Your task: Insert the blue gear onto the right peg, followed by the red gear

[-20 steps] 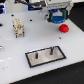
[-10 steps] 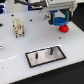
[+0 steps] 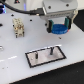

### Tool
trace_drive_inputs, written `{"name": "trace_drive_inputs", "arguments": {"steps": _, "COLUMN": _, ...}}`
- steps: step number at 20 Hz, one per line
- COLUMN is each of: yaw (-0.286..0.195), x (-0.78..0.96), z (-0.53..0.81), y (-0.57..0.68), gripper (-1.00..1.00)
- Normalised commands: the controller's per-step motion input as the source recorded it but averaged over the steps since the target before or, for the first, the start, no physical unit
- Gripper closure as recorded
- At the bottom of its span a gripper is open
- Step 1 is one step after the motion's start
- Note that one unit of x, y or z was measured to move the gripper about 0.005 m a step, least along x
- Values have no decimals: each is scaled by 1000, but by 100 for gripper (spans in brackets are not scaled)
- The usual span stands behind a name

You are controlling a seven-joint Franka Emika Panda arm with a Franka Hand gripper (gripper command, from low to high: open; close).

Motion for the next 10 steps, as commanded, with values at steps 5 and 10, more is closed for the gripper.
{"name": "trace_drive_inputs", "arguments": {"steps": 5, "yaw": 0, "x": 744, "z": 49, "y": -279, "gripper": 100}}
{"name": "trace_drive_inputs", "arguments": {"steps": 10, "yaw": 0, "x": 508, "z": -8, "y": -161, "gripper": 100}}
